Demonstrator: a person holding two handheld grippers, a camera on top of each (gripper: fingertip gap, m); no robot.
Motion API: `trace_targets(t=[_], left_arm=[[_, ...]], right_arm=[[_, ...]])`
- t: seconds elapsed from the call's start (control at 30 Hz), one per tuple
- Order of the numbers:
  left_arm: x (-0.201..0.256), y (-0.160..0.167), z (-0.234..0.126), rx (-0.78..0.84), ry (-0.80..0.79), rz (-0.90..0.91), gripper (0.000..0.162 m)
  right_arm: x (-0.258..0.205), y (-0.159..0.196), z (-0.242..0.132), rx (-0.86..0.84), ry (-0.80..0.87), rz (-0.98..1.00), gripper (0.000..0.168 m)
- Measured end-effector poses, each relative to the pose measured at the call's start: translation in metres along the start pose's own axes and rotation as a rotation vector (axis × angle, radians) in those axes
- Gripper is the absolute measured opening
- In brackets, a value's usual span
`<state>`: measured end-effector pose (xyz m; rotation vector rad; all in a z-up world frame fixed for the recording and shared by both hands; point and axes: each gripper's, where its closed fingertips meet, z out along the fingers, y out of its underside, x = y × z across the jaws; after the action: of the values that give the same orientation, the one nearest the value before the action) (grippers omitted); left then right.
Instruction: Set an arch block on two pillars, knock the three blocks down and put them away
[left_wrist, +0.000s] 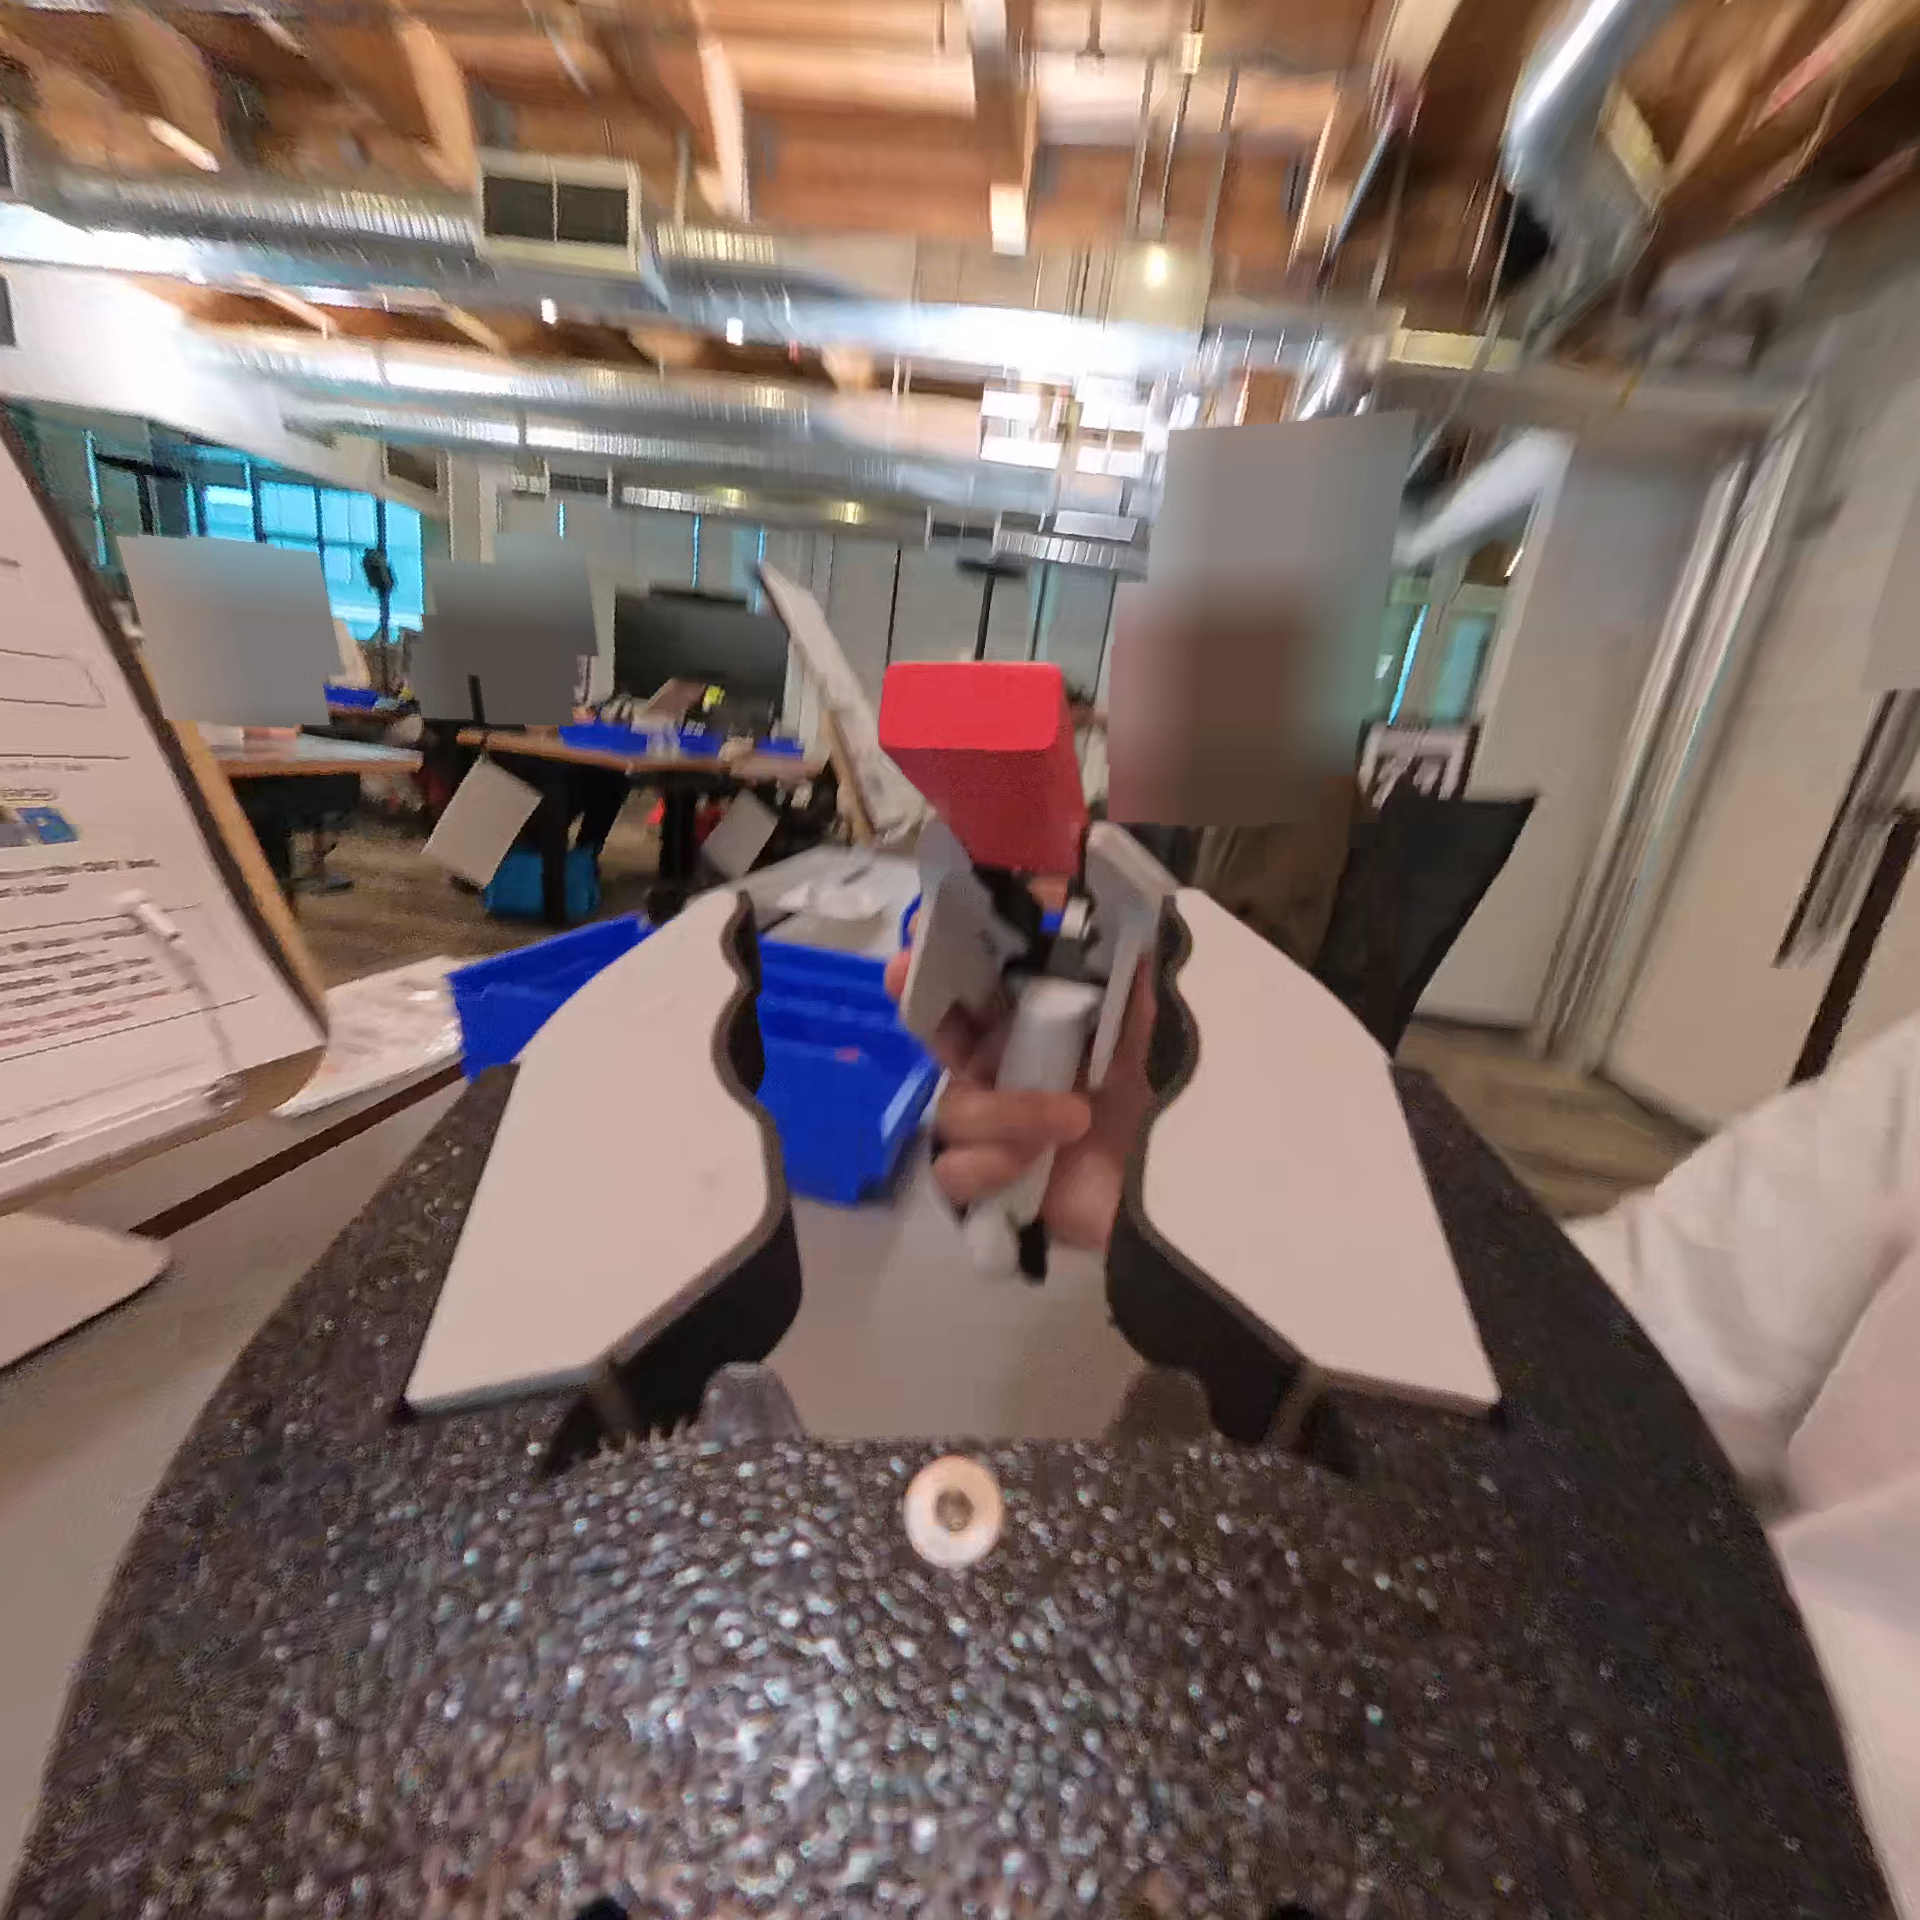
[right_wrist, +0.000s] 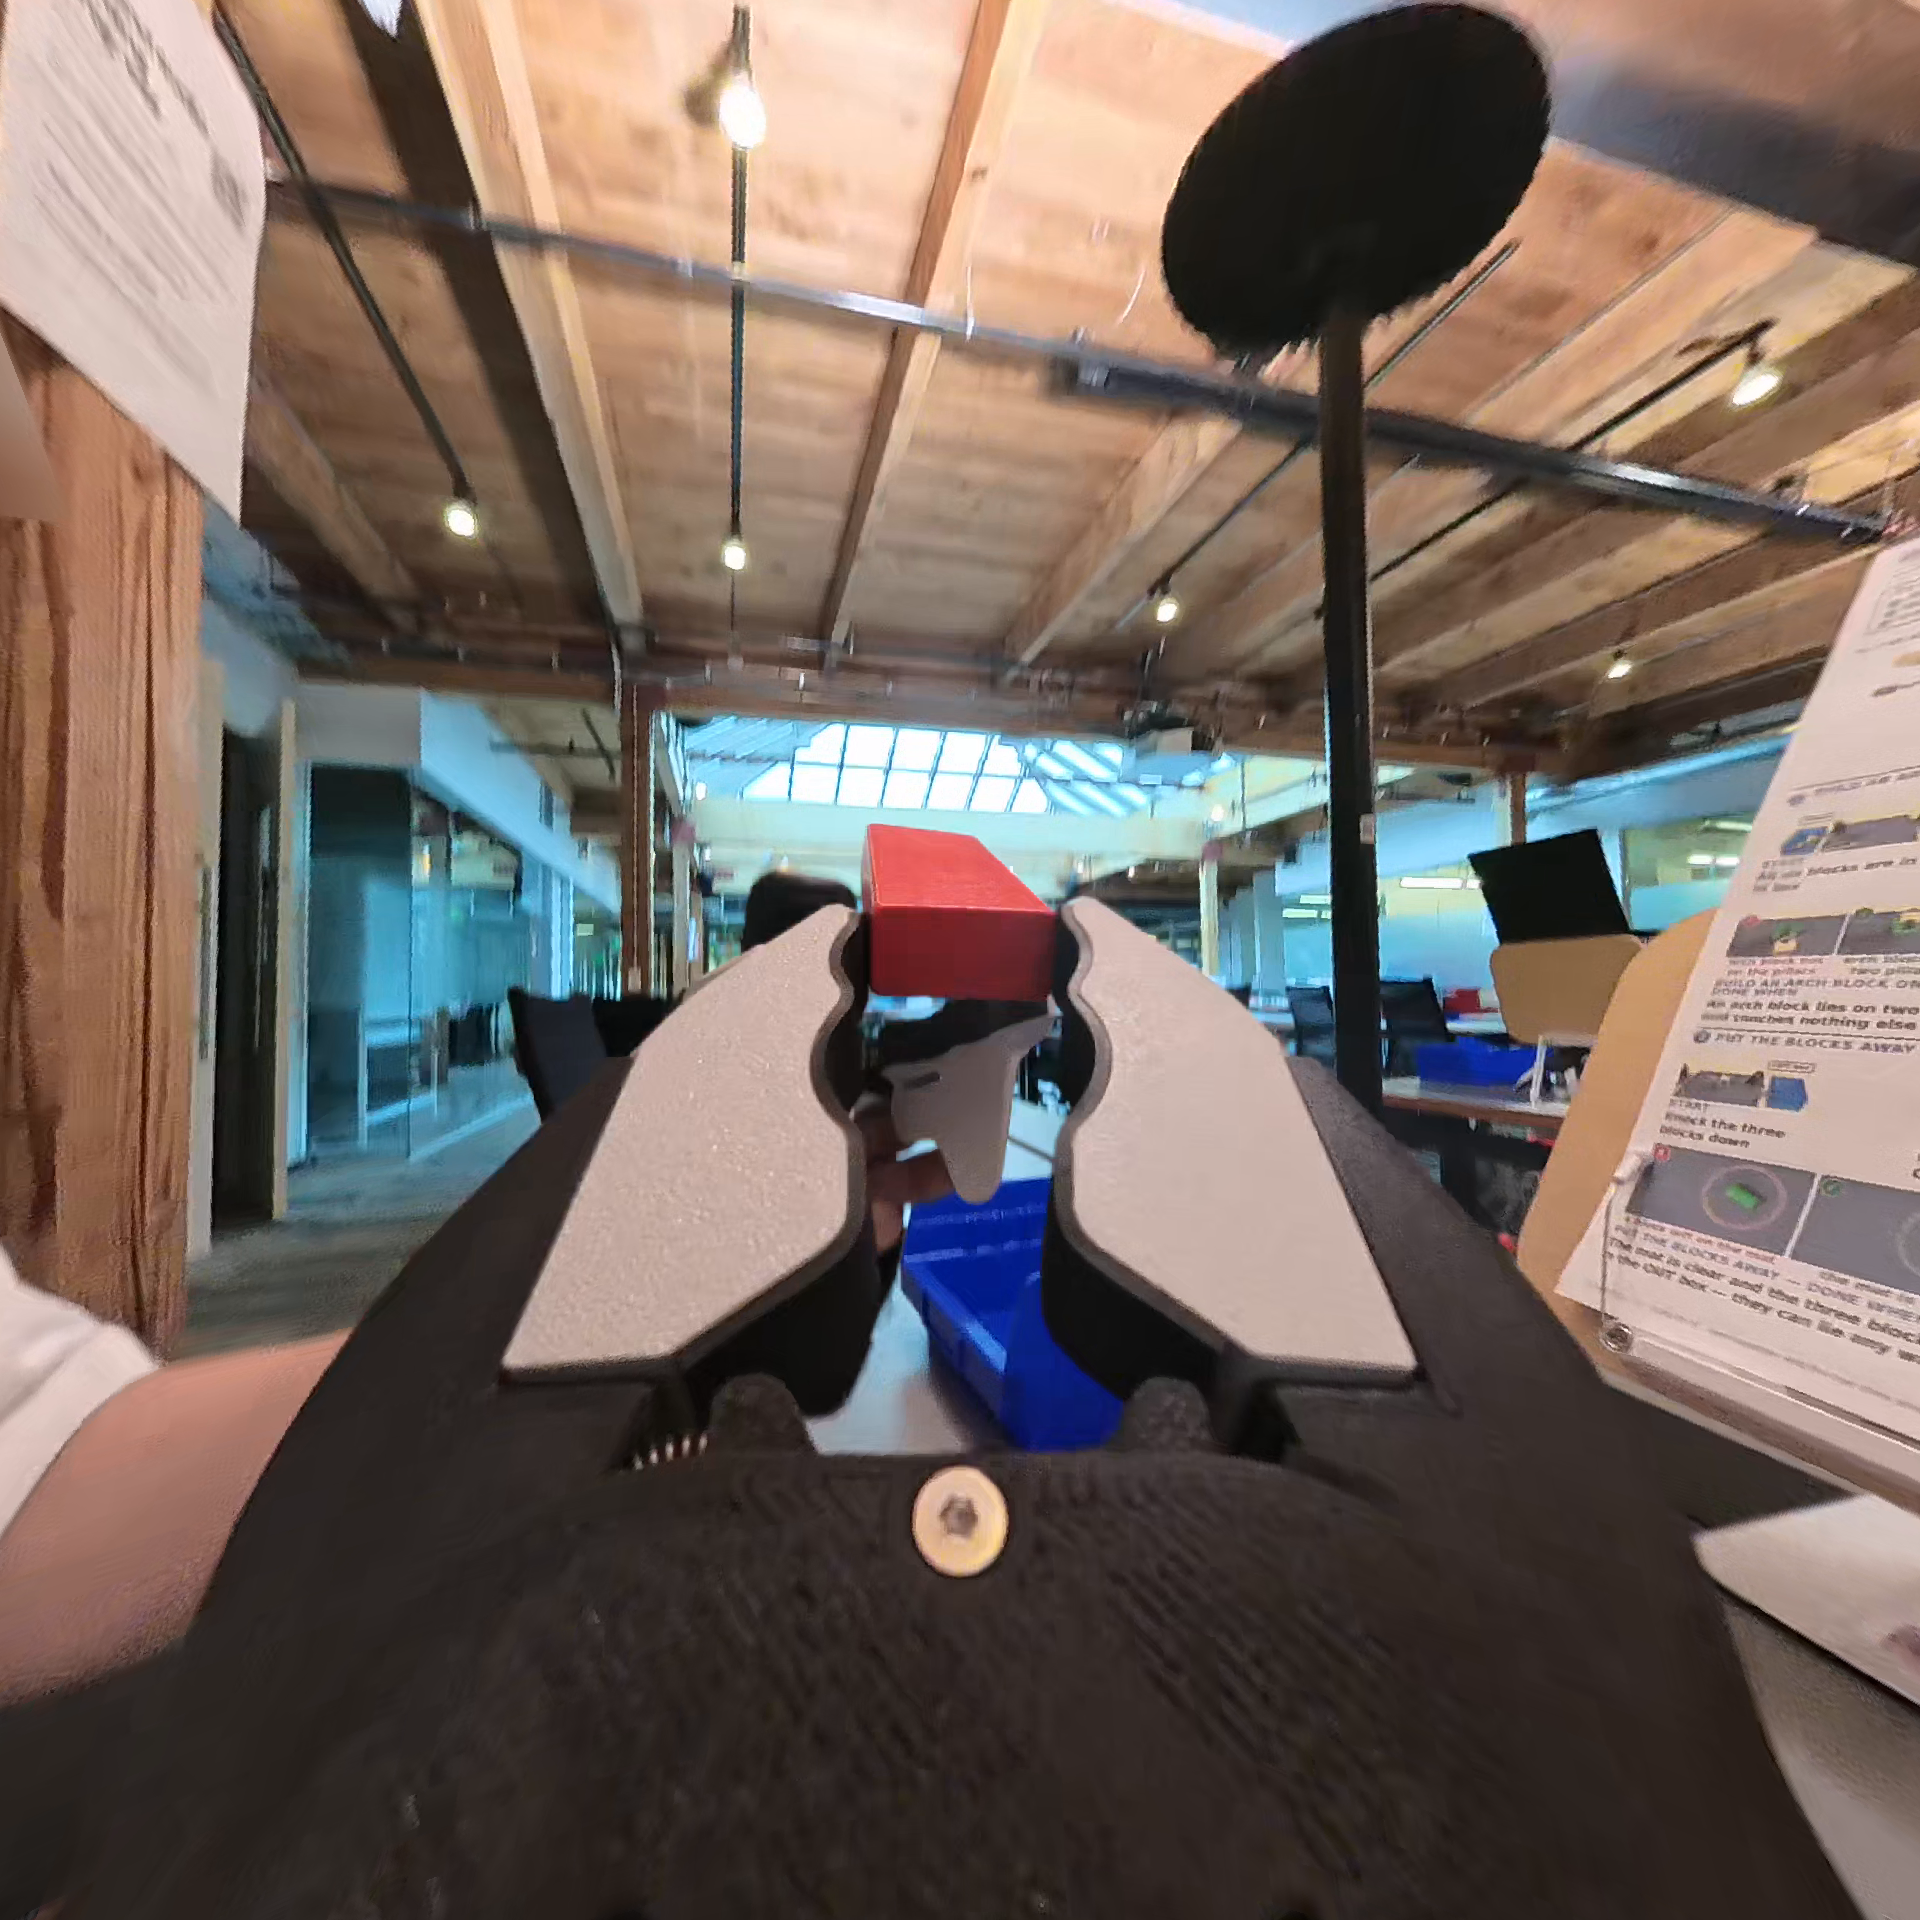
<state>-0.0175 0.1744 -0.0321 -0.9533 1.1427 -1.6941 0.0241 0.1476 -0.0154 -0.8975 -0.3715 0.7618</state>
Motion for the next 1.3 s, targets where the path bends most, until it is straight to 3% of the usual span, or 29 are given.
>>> trace_targets(t=[0.2,0.5,0.7,0.9,0.97,1.0,1.03,1.3], left_arm=[[0.006,-0.019,0.004,0.303,0.075,-0.166,0.048],[0.012,-0.017,0.008,0.226,0.085,-0.095,0.045],[0.015,-0.013,0.006,0.139,0.095,-0.063,0.033],[0.011,-0.006,0.004,0.059,0.069,-0.039,0.033],[0.006,-0.001,0.004,0.003,0.041,-0.020,0.032],[0.001,0.003,0.004,-0.041,0.022,-0.009,0.033],[-0.005,0.005,0.004,-0.088,0.004,0.006,0.033],[-0.087,0.042,0.006,-0.515,-0.079,0.175,0.033]], right_arm=[[-0.006,0.005,-0.002,0.097,-0.009,0.061,0.034],[-0.013,0.016,-0.003,0.041,-0.048,0.059,0.034],[-0.012,0.017,-0.004,0.036,-0.050,0.063,0.034],[-0.007,0.027,-0.007,-0.039,-0.035,0.074,0.035],[0.001,0.029,-0.012,-0.086,0.024,0.042,0.038],[0.006,0.027,-0.016,-0.104,0.057,0.019,0.048],[0.011,0.023,-0.021,-0.138,0.084,0.004,0.057],[0.049,0.002,-0.079,-0.575,0.260,-0.197,0.057]])
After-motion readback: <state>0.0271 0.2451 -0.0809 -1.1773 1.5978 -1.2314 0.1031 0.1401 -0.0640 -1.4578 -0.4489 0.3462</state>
